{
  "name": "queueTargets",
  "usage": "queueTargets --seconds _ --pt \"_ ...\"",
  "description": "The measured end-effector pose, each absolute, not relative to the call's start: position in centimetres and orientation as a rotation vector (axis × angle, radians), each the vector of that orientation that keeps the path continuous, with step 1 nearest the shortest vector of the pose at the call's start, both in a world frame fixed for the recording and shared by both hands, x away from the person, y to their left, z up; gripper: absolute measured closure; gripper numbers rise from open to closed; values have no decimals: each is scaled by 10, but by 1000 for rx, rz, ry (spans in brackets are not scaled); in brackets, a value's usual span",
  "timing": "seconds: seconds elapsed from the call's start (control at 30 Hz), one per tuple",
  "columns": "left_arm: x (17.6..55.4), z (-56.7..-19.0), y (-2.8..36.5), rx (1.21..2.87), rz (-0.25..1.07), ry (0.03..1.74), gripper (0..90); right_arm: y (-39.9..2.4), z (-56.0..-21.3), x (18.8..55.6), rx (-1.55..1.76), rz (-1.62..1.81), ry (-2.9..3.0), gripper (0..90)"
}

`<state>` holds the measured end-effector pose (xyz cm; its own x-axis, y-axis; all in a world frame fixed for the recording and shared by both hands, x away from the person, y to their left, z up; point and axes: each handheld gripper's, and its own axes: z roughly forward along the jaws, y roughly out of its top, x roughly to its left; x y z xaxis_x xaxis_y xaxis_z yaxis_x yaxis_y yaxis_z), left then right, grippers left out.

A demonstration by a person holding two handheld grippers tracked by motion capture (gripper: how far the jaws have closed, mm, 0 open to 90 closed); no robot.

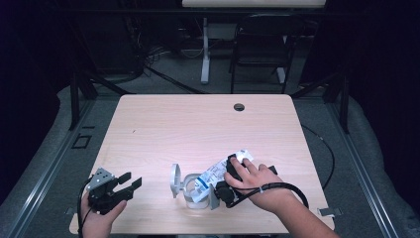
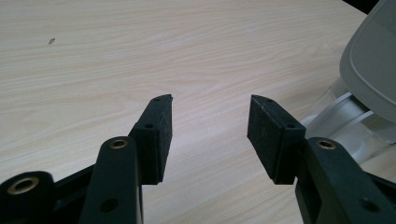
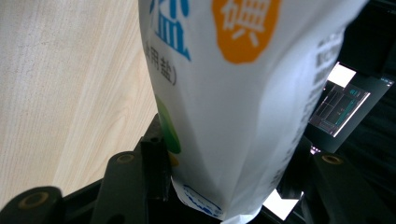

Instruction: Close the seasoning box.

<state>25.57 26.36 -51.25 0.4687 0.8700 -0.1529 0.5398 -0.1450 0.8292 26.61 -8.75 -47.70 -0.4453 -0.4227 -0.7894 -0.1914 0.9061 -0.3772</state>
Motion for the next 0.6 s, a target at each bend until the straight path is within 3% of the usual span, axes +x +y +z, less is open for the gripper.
queueTargets --seconds 0.6 --pt "256 -512 263 1817 461 1193 505 -88 -477 265 -444 -283 2036 505"
